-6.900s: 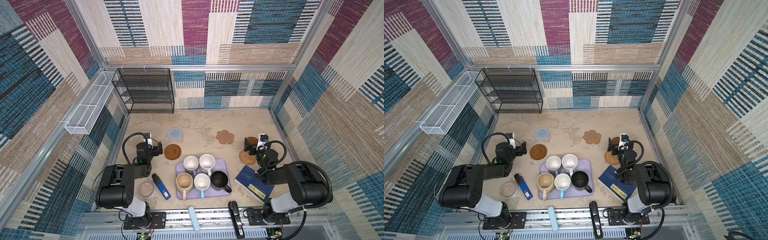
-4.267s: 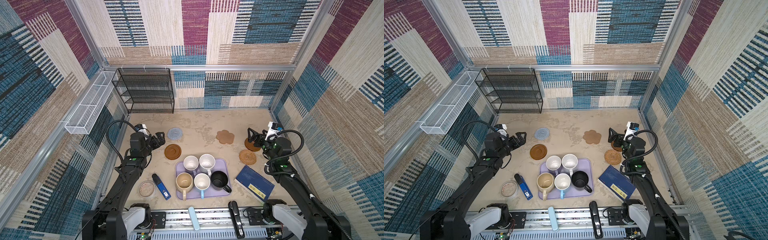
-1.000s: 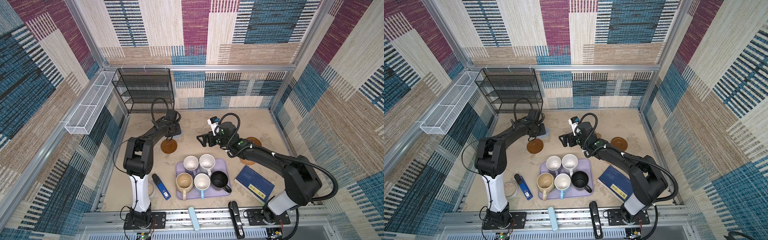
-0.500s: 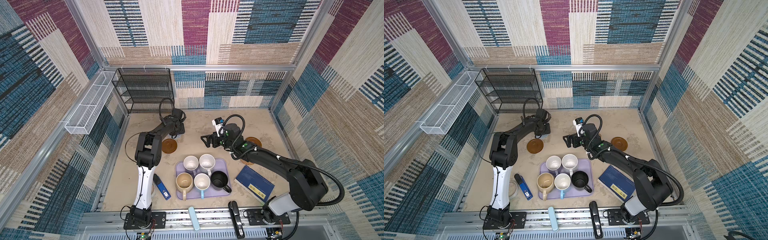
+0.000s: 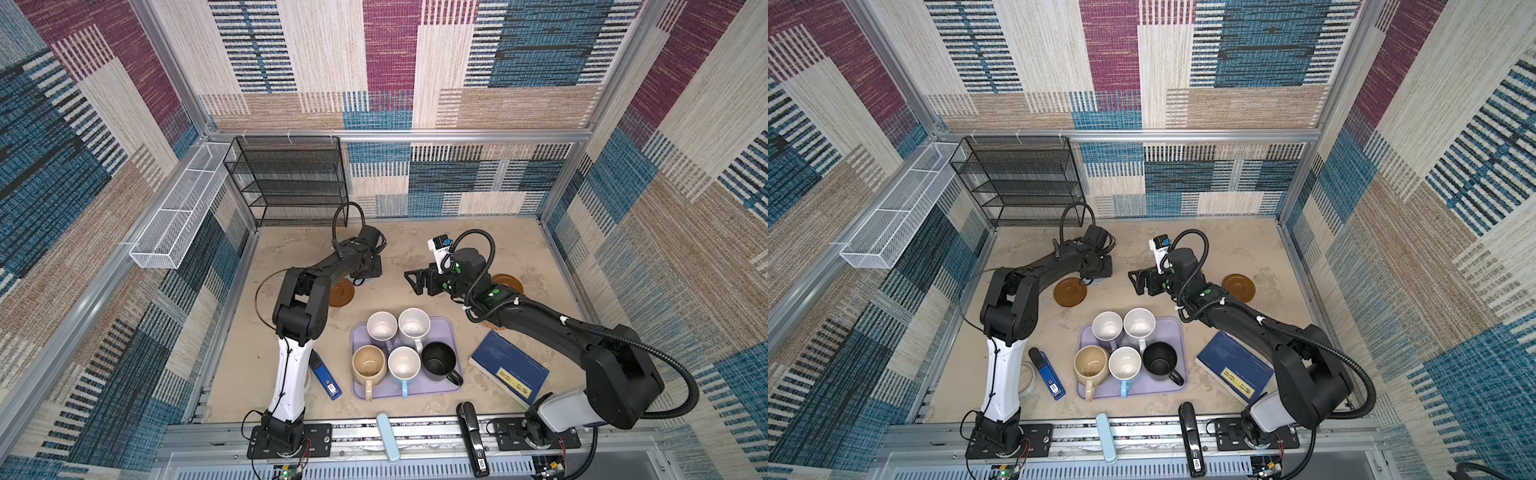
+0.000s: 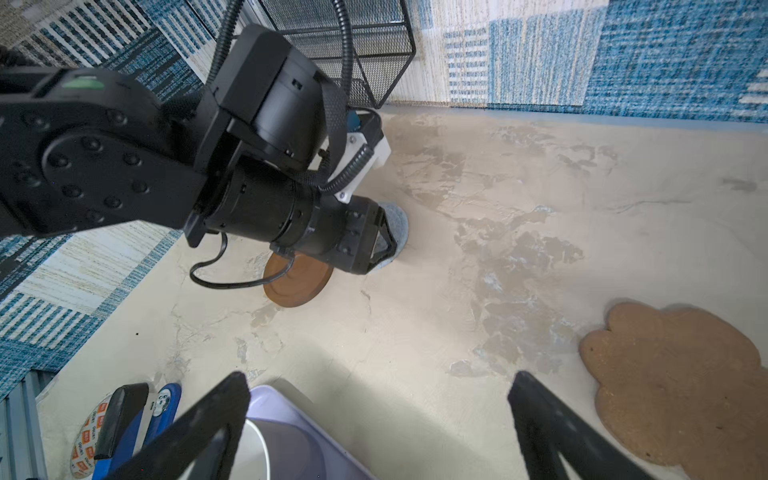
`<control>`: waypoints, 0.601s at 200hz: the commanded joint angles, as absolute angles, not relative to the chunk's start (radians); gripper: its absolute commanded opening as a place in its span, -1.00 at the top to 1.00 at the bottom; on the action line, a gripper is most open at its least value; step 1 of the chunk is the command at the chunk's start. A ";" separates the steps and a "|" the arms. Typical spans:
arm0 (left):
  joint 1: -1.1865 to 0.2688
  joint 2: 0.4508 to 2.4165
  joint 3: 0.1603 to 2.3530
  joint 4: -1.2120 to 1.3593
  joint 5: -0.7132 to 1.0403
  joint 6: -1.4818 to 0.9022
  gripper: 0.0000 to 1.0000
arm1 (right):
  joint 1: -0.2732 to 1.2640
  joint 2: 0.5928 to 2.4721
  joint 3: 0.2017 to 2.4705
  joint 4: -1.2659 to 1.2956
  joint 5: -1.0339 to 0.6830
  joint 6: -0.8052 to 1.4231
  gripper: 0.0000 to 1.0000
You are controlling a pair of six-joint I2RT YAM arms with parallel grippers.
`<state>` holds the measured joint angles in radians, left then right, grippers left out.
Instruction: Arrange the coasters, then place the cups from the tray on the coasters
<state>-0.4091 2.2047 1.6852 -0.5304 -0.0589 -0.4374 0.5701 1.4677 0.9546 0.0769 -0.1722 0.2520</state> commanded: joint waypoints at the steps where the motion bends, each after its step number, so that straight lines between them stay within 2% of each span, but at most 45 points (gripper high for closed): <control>1: -0.416 2.193 1.635 -0.563 0.042 -0.472 0.19 | 0.571 1.458 0.950 0.081 -0.152 0.247 -1.00; 75: -0.449 2.204 1.605 -0.563 0.080 -0.501 0.23 | 0.570 1.453 0.966 0.057 -0.137 0.252 -1.00; 120: -0.456 2.143 1.494 -0.532 0.084 -0.535 0.24 | 0.569 1.456 0.979 0.049 -0.147 0.271 -1.00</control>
<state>-0.4541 2.1407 1.5421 -0.3958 0.0380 -0.4919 0.5701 1.4590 0.9680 0.0448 -0.1467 0.2539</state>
